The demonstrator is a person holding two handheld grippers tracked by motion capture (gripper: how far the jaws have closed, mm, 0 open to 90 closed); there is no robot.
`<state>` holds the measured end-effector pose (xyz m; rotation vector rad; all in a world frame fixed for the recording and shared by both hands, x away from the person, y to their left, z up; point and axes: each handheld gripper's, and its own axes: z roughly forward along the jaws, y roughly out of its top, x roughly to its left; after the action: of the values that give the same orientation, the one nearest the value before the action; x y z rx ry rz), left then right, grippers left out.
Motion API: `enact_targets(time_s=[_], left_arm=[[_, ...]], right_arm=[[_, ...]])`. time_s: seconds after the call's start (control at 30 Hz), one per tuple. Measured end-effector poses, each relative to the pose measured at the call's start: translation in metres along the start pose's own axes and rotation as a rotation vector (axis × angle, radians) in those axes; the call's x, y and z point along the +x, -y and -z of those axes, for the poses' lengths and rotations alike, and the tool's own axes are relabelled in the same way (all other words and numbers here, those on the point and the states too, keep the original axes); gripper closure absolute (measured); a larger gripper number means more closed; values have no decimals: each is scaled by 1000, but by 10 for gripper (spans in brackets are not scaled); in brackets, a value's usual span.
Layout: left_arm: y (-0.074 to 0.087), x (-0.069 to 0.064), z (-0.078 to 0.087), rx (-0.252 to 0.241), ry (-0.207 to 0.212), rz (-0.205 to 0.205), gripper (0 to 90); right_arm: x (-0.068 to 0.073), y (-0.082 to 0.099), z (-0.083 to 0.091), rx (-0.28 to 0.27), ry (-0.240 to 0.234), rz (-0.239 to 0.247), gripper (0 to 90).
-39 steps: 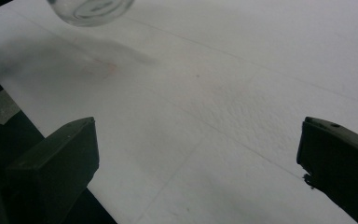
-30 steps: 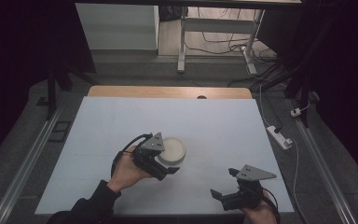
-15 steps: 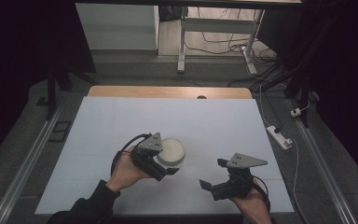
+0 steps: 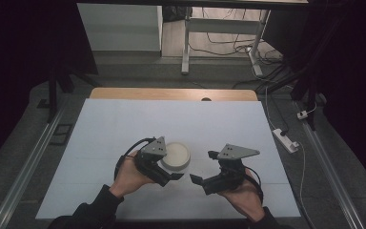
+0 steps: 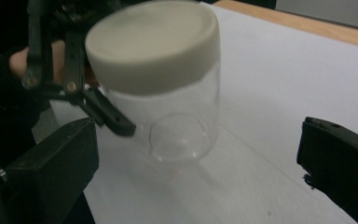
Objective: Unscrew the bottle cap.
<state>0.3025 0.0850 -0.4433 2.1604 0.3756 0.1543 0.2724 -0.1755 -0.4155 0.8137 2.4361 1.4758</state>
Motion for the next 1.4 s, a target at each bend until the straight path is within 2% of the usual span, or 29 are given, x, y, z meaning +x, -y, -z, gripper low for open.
enact_targets(time_s=[0.27,0.47,0.73,0.8,0.93,1.07,1.1,1.2,1.4], left_arm=[[-1,-1,-2,3,13,4,74],[-2,-3,-3,11,17,3,74],[-2,-5,-6,14,20,12,74],[-3,-6,-8,11,34,15,74],[-2,-6,-7,7,53,-1,74],[-2,-5,-6,-5,95,-17,74],[-2,-5,-6,-5,95,-17,74],[-3,-6,-5,-7,160,-47,74],[-4,-9,-6,2,251,-110,74]], right_arm=[[6,-19,-15,-17,-20,36,0],[14,-30,-32,-12,-21,84,0],[20,-32,-48,-4,-10,121,16],[21,-31,-50,-16,-21,121,65],[21,-29,-50,-32,-39,133,70],[17,-30,-46,-24,-105,140,72],[15,-31,-45,-24,-126,144,72],[11,-32,-43,-14,-204,161,72],[4,-33,-39,15,-351,219,71]])
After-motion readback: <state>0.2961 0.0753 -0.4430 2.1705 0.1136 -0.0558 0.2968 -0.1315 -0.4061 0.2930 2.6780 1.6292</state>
